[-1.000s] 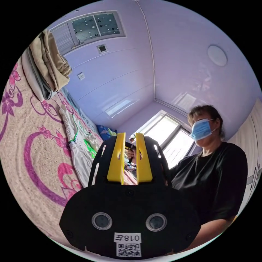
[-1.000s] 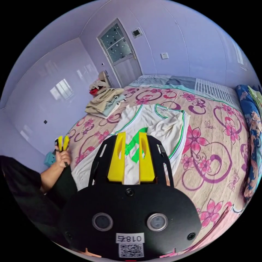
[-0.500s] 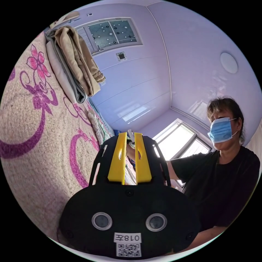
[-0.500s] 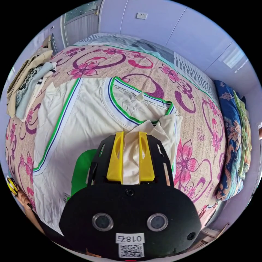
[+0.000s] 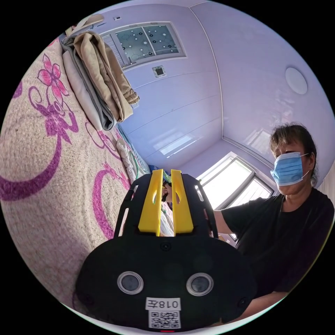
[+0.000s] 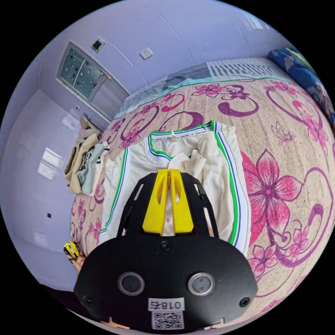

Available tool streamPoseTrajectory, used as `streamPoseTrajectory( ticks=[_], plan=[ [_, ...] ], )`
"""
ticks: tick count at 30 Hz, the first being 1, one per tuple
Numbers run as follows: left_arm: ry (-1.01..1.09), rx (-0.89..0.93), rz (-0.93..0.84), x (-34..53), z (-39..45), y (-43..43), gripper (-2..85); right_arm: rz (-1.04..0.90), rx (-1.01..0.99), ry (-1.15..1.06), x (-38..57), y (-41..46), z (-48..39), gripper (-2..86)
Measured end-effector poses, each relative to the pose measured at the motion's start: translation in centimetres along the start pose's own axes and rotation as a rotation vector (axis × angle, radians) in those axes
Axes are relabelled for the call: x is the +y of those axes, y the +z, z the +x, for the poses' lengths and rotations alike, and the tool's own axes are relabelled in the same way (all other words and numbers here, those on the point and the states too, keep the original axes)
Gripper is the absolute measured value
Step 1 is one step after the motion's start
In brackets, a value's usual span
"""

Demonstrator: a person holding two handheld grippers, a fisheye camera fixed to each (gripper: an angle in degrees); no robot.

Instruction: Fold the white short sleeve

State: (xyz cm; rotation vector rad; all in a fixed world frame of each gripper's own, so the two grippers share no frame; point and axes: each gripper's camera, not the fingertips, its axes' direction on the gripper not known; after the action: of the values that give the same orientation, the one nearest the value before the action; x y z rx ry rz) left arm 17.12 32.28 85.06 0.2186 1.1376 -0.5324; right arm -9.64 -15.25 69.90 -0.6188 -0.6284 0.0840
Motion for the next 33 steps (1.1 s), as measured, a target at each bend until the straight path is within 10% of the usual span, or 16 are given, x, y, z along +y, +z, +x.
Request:
streamPoseTrajectory(
  ticks=[24, 33],
  plan=[
    [0.002, -0.014, 0.0, 7.8, -1.8, 3.5, 1.8, 0.095, -0.291, 0.26, -1.0, -0.2, 7.9, 0.3],
    [0.004, -0.016, -0.001, 8.3, -1.1, 1.7, 0.1, 0.049, -0.328, -0.047, -1.7, 0.1, 1.0, 0.8]
  ],
)
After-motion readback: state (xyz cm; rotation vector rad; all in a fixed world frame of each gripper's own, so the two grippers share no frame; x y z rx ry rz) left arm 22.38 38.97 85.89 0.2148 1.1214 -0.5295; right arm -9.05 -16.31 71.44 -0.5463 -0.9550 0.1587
